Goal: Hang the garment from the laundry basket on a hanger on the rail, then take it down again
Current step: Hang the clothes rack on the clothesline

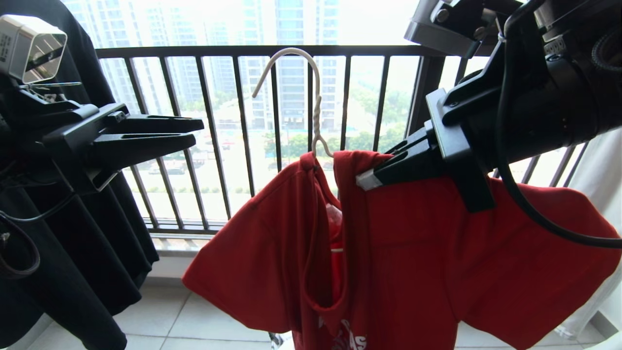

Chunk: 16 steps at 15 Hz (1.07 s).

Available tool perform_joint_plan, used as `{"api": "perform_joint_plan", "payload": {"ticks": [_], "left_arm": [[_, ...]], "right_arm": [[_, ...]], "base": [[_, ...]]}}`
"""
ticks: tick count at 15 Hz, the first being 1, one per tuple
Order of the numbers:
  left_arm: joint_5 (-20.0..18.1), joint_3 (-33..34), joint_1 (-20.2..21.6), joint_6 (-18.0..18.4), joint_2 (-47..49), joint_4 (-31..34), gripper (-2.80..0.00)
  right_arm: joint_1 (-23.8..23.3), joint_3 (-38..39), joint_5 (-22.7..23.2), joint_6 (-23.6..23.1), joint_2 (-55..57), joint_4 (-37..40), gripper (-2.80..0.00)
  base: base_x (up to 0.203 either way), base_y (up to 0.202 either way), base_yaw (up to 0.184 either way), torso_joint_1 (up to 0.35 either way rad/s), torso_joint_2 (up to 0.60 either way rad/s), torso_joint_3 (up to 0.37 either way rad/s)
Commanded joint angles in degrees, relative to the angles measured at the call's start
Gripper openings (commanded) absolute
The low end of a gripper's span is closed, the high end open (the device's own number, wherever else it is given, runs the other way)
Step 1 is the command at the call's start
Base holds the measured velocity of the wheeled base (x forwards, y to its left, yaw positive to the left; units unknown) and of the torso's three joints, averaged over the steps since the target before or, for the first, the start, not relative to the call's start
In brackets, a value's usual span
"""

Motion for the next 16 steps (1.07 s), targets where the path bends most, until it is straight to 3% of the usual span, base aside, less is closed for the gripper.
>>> {"api": "perform_joint_plan", "payload": {"ticks": [1, 4, 8, 10, 13, 16], "left_arm": [[1.9, -0.5, 0.8, -0.3, 0.1, -0.3, -2.8], [4.2, -2.1, 0.9, -3.5, 0.2, -0.3, -2.8], [6.3, -7.7, 0.8, -15.8, 1.1, 0.3, -2.8], [6.3, -9.1, 0.5, -19.1, 1.6, 0.5, -2.8], [6.8, -9.8, 0.1, -20.7, 0.7, 2.4, -2.8], [6.9, -14.7, 0.1, -20.7, -0.9, 16.7, -2.8]], "right_arm": [[-2.0, 0.1, 0.2, -0.1, -0.5, 0.2, -2.8], [-6.2, 0.1, 0.2, 0.4, -0.4, -0.3, -2.8], [-12.2, 0.2, 0.1, 9.1, -1.1, -4.0, -2.8], [-14.6, 0.6, 0.1, 12.0, -2.3, -4.5, -2.8], [-15.7, 3.9, -2.4, 13.8, -5.7, -4.6, -2.8], [-15.8, 8.0, -7.4, 14.3, -9.1, -5.9, -2.8]], "base": [[0.0, 0.0, 0.0, 0.0, 0.0, 0.0], [0.0, 0.0, 0.0, 0.0, 0.0, 0.0], [0.0, 0.0, 0.0, 0.0, 0.0, 0.0], [0.0, 0.0, 0.0, 0.0, 0.0, 0.0], [0.0, 0.0, 0.0, 0.0, 0.0, 0.0], [0.0, 0.0, 0.0, 0.034, -0.1, -0.08]]}}
